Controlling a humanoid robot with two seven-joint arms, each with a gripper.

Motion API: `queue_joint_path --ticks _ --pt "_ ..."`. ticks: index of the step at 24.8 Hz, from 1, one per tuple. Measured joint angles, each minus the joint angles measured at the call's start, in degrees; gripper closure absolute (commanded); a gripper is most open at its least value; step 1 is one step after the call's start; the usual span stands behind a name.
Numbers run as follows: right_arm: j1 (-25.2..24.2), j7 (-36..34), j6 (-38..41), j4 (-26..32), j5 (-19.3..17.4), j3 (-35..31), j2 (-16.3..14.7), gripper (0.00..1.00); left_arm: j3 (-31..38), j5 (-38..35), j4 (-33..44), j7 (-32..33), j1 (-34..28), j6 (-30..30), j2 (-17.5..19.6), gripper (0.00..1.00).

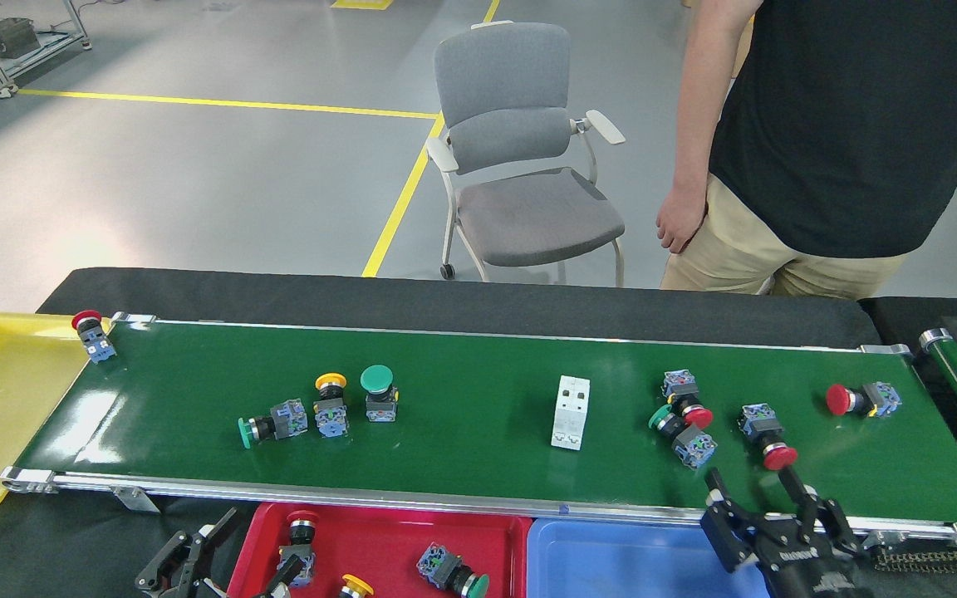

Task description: Pick switch part from conveyor to tray

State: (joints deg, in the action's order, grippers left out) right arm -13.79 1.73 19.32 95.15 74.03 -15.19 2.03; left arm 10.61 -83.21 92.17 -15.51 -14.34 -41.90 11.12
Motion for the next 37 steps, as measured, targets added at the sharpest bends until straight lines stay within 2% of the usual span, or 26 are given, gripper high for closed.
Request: queue_joint_path --ticks 2,6,11,17,18,19,20,21,22,23,25,28,32,33,34,36,37 --pt "-2.1 -0.1 0.0 1.2 0.0 -0.3 0.4 0.01 2.0 -0.1 -2.3 0.0 1.7 2.3 -0.5 0.0" --pt "-1.1 -0.3 0.0 1.4 0.0 -0.2 0.6 0.02 2.9 -0.1 -11.8 -0.1 8.3 10.5 -0.4 0.0" --pt "6.6 -0.1 -0.8 -0.6 1.1 6.0 1.2 0.02 2.7 -0.1 -21.2 -0.2 15.5 13.4 2.3 0.0" --pt "17.6 0.4 -9.7 -12.1 4.0 19.2 1.1 0.03 2.5 -0.1 -30.3 -0.1 22.1 12.4 4.3 0.0" --pt "18.9 0.5 -10.6 -14.2 4.0 20.7 0.9 0.08 2.5 -0.1 -31.2 -0.1 22.7 11.2 5.0 0.0" --pt "20.0 0.6 -11.2 -16.0 4.0 22.4 0.6 0.17 2.4 -0.1 -32.3 -0.1 23.4 9.6 5.8 0.0" --pt "20.8 0.7 -11.6 -17.4 4.0 23.7 0.3 0.33 2.3 -0.1 -33.2 -0.1 24.0 8.4 6.5 0.0" --pt "21.3 0.8 -11.9 -18.2 4.0 24.7 0.1 0.55 2.0 -0.1 -34.2 -0.1 24.7 7.7 6.8 0.0" --pt "21.4 0.9 -12.1 -18.5 3.9 25.4 0.1 0.72 1.4 -0.2 -35.4 0.0 25.8 7.1 6.9 0.0" --pt "21.4 1.0 -12.1 -18.6 3.8 25.9 0.1 0.75 0.8 -0.2 -36.8 0.0 27.1 6.7 6.9 0.0" --pt "21.5 1.3 -12.3 -18.7 3.7 26.2 0.1 0.89 -0.8 -0.2 -40.3 0.0 29.7 6.2 6.9 0.0" --pt "22.0 1.5 -11.1 -18.7 3.7 26.3 -0.7 0.93 -3.3 -0.3 -46.4 0.0 34.4 5.9 6.9 0.0" --pt "22.3 1.7 -8.8 -18.7 3.4 26.3 -1.4 0.93 -5.5 -0.3 -51.2 0.2 39.0 8.4 6.9 0.02" --pt "22.3 1.9 -8.0 -18.3 3.0 26.3 -1.4 0.93 -5.7 -0.3 -51.4 0.2 39.2 8.7 6.9 0.05" --pt "22.2 2.1 -6.9 -17.5 2.4 26.3 -1.4 0.93 -5.9 -0.3 -51.5 0.1 39.2 8.8 7.0 0.19" --pt "21.4 2.8 -4.1 -13.8 1.0 26.3 -1.5 0.93 -6.1 -0.3 -51.5 -0.1 39.1 9.1 7.3 0.54" --pt "20.3 2.9 -2.2 -11.1 0.0 26.3 -1.8 0.93 -6.4 -0.3 -51.5 -0.3 38.9 8.3 7.6 0.65"
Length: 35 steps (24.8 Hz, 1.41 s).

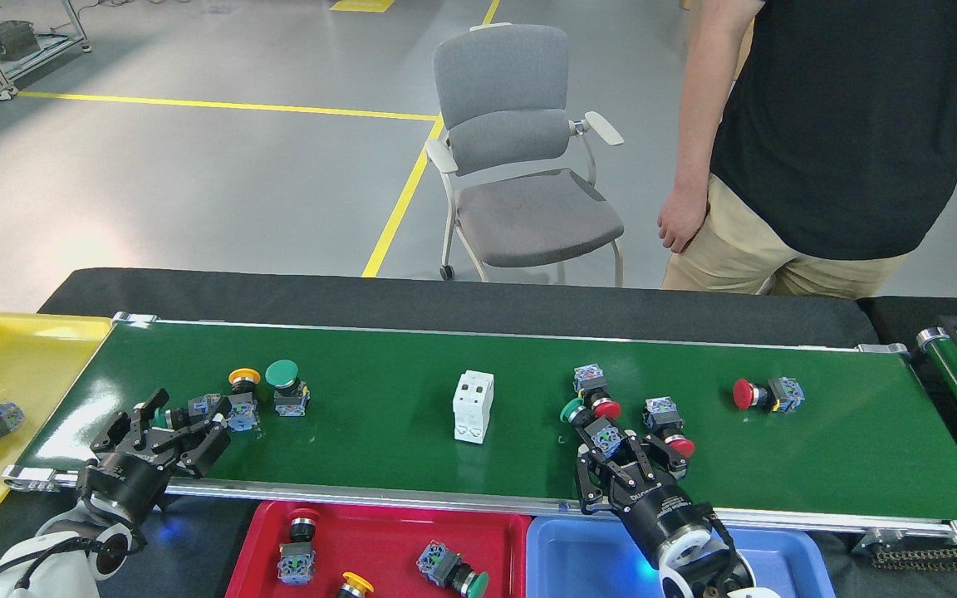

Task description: Pick switch part from conveyor to tray

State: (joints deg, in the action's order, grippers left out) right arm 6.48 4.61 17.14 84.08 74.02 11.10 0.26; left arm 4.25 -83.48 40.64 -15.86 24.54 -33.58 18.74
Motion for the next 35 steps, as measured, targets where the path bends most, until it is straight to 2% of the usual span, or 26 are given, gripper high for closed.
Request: queue_joint_path --ticks 2,4,5,6,7,8,11,15,17,19,22,26,30,33,35 --pt "-3.3 0.6 5.1 5.2 -2.4 0.0 -0.7 0.91 -0.4 0.1 0.0 -0.2 -0.3 -2.7 1.0 0.68" --pt "-6.0 1.1 12.5 9.1 -3.9 0.0 -0.8 0.86 -0.5 0.1 0.0 -0.3 -0.4 -4.6 1.3 0.63" --pt "-7.0 1.7 15.8 9.9 -4.1 0.1 -0.8 0.81 -0.5 0.1 0.0 -0.4 -0.4 -5.0 1.3 0.59" --pt "-7.7 2.5 19.0 10.2 -4.1 0.5 -0.6 0.69 -0.5 0.1 0.1 -0.4 -0.4 -5.3 1.5 0.55" --pt "-8.4 3.5 21.0 10.3 -4.0 2.0 0.1 0.38 -0.5 0.1 0.1 -0.4 -0.5 -5.5 1.5 0.5" --pt "-8.8 3.9 22.1 10.3 -3.9 4.0 1.3 0.0 -0.5 0.1 0.1 -0.4 -0.5 -5.6 1.5 0.49" --pt "-9.0 6.4 21.8 8.9 -3.8 8.7 3.8 0.0 -0.5 0.1 0.6 -0.7 -1.2 -5.8 1.7 0.59" --pt "-7.8 7.7 20.2 7.3 -3.8 9.9 4.3 0.0 -0.5 0.2 0.7 -1.0 -1.5 -6.1 1.7 0.76" --pt "-7.5 7.9 19.9 7.4 -4.0 7.8 4.4 0.01 -0.5 0.2 0.8 -1.1 -1.7 -6.1 1.7 0.82" --pt "-7.2 7.9 18.2 7.8 -4.1 1.4 4.6 0.01 -0.5 0.2 0.9 -1.1 -2.0 -6.1 1.7 0.87" --pt "-6.2 8.0 13.8 8.5 -4.1 -7.1 5.2 0.01 -0.5 0.5 2.5 -1.2 -2.8 -6.6 1.6 0.9" --pt "-7.4 8.1 5.0 10.0 -4.1 -14.3 5.2 0.01 -0.2 1.9 7.9 -1.0 -6.1 -8.0 1.1 0.92" --pt "-12.6 2.8 -1.2 10.9 -4.1 -20.1 3.4 0.01 -0.1 4.4 16.1 0.2 -12.0 -8.4 0.4 0.93" --pt "-18.9 -1.8 -2.6 10.9 -4.1 -22.2 1.6 0.01 -0.2 5.7 25.1 2.3 -17.5 -8.6 -2.1 0.93" --pt "-21.3 -3.2 -2.7 11.0 -4.1 -22.4 0.9 0.01 -0.4 6.7 31.2 3.9 -22.0 -8.8 -3.1 0.93"
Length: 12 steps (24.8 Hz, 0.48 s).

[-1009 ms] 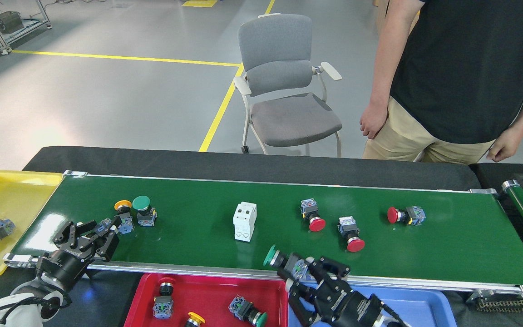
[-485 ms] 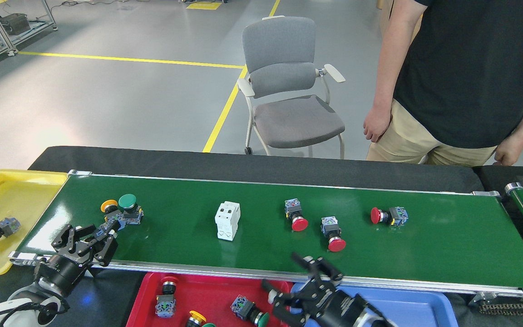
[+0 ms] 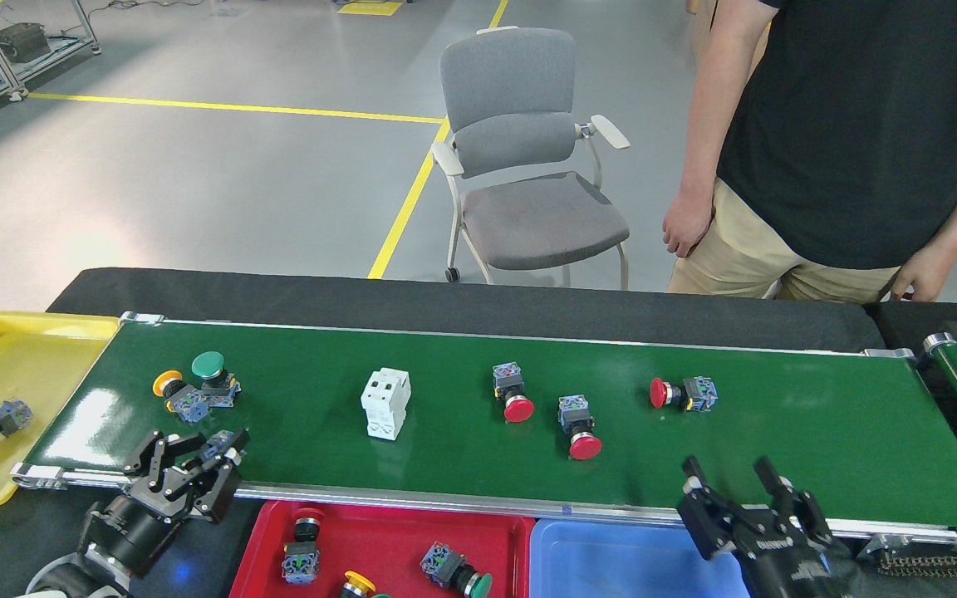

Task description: Pick switch part from conveyor to tray

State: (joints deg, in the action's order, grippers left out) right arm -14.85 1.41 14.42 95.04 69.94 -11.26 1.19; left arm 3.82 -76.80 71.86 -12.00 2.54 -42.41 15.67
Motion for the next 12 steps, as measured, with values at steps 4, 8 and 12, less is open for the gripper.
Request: queue_joint_path --ticks 4,8,12 --pt "1.8 -1.1 -0.2 0.0 0.1 0.1 -0.1 0.01 -0.7 2.4 11.4 2.6 -7.0 -0.4 -1.5 0.93" --pt "10.5 0.6 -0.5 -4.2 3.8 4.4 -0.2 0.01 -4.4 2.5 19.8 6.1 -13.0 -2.0 -5.3 0.91" --pt "17.5 2.6 -1.1 -10.1 6.8 9.4 0.2 0.01 -4.9 2.5 23.1 7.4 -16.6 -2.3 -5.7 0.6"
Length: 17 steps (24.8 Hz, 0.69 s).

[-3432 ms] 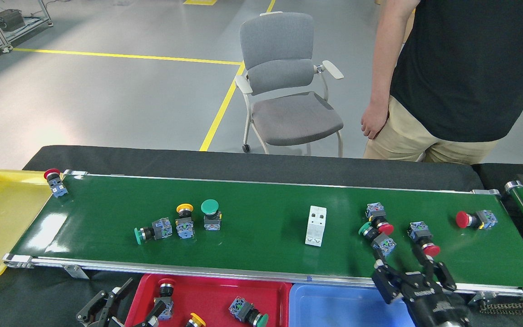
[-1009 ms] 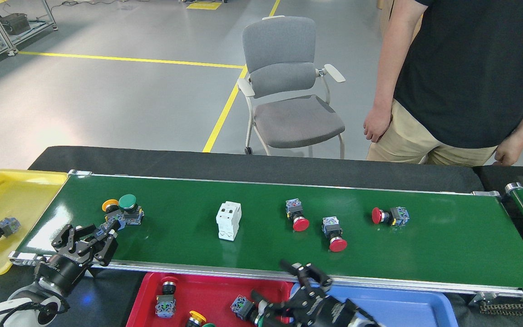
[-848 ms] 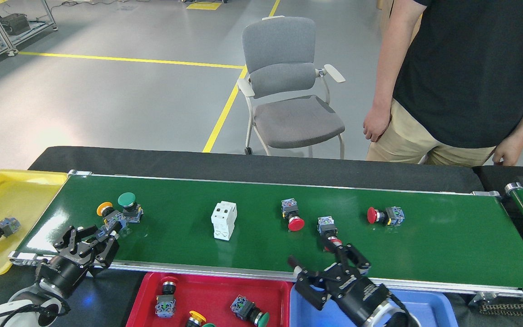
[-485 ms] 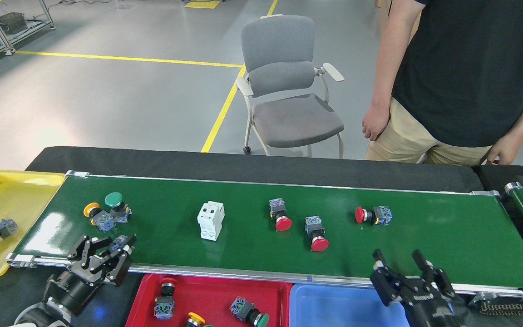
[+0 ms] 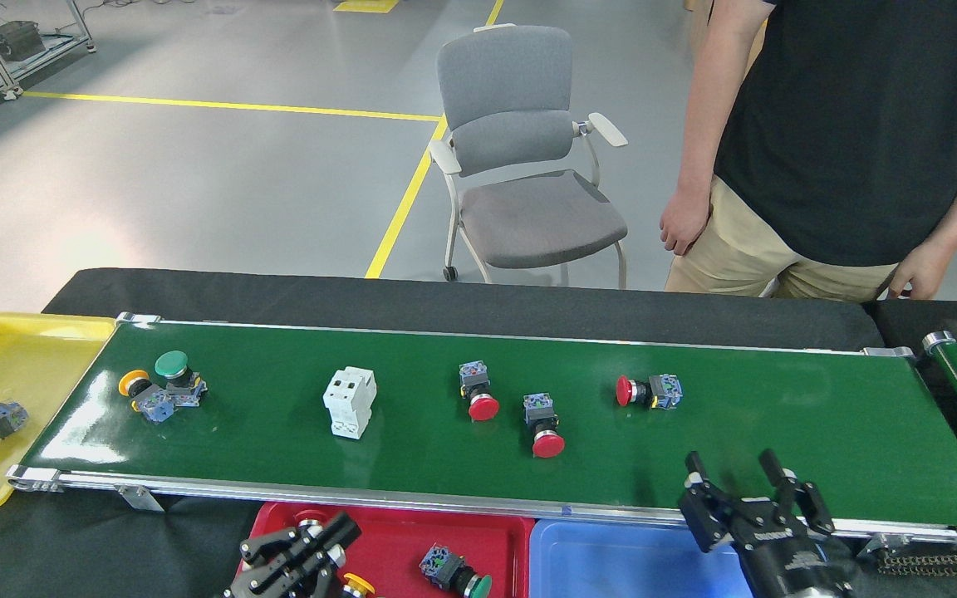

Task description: Pick switch part from conveyor to tray

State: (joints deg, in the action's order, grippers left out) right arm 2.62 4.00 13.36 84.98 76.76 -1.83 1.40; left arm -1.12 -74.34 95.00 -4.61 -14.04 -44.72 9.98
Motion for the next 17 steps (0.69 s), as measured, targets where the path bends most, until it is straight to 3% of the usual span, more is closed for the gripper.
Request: queue_joint_path --ticks 1,2,3,5,11,17 --pt "1.6 0.4 -1.0 -1.7 0.5 1.5 0.3 0.01 0.3 0.0 0.2 0.2 0.0 -0.2 -0.2 0.39" --pt "3.5 0.6 -2.6 -3.7 0.7 3.2 0.4 0.01 0.9 0.0 0.2 0.5 0.3 -0.2 -0.7 0.1" --pt "5.5 0.6 -4.5 -5.7 0.8 5.1 0.4 0.01 2.0 0.0 0.3 0.7 0.8 0.8 -1.6 0.0" --pt "9.8 1.0 -8.2 -10.5 0.8 9.4 0.4 0.01 5.8 0.0 0.6 0.9 2.0 3.2 -3.2 0.0" --pt "19.0 1.3 -15.0 -23.3 0.8 15.8 1.7 0.01 21.0 0.2 -5.6 1.1 5.3 5.4 -3.2 0.0" --pt "23.9 1.2 -18.8 -29.6 0.5 16.5 3.5 0.01 24.8 -0.1 -13.9 1.0 8.3 6.2 0.7 0.0"
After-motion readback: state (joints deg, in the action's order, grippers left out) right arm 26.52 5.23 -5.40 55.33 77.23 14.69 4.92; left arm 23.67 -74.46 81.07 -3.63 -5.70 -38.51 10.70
